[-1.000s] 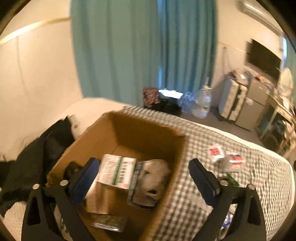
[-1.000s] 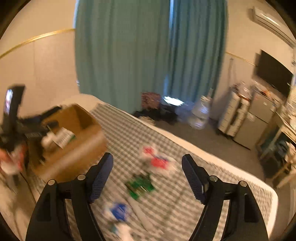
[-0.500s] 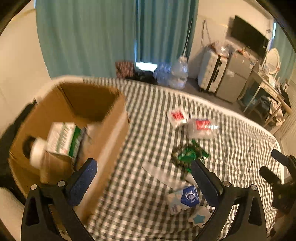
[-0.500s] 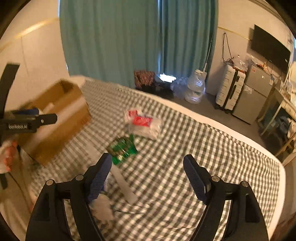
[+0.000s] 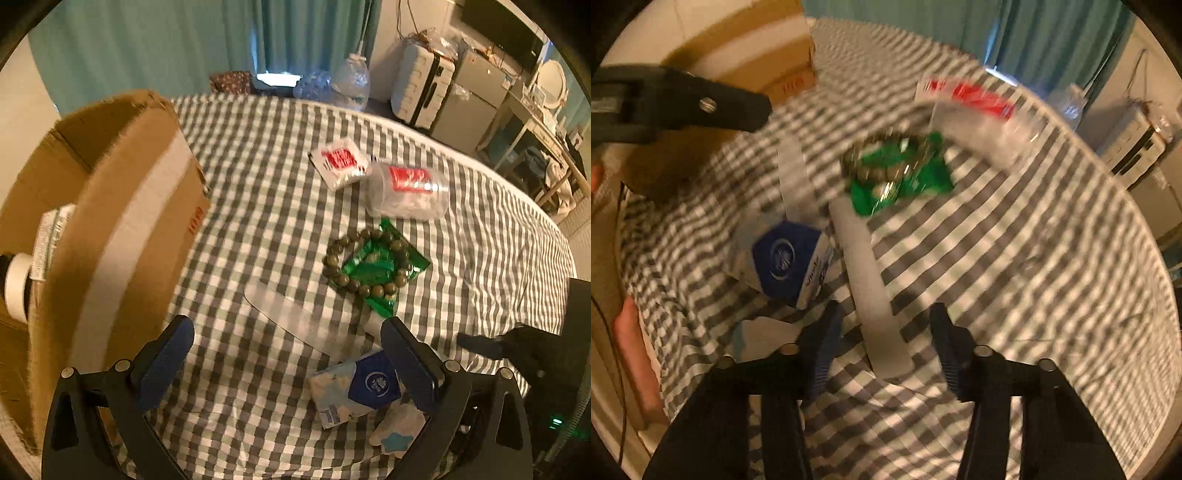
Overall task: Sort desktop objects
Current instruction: 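Grasp the white plastic strip with the right gripper while the left gripper grasps the blue Vinda tissue pack, then carry the tissue pack and plastic strip to the cardboard box and open both grippers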
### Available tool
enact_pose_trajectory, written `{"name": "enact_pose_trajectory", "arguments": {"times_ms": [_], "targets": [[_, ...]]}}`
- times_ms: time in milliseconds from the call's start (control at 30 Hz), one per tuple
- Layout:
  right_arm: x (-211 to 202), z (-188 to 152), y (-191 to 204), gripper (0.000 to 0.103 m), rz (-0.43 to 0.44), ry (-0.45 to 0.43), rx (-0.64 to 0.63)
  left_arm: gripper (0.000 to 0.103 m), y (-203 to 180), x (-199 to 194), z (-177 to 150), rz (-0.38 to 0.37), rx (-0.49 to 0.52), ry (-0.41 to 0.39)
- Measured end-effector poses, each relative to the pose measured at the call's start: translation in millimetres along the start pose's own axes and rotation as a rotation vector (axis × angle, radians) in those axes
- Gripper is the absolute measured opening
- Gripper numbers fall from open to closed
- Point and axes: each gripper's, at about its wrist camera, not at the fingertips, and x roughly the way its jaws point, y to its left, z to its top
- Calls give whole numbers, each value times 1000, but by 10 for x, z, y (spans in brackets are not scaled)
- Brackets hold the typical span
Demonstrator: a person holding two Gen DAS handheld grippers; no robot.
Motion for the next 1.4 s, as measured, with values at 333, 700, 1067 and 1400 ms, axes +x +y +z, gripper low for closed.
{"name": "enact_pose_trajectory", "arguments": {"times_ms": [333,700,1067,1400], "targets": [[43,-82,-198,17,24,9,168,103,-290,399,-182,28,345,106],[-334,-143,-456,18,61,-61,303,103,-571,416,-678,-20,722,17],[-322,-168,-476,20,49,-50,339,86,-922,536,-842,-11,829,-36],[-828,-270,-522,19,-19,-209,389,52,-999,217,-732,-46,722,-96]]}}
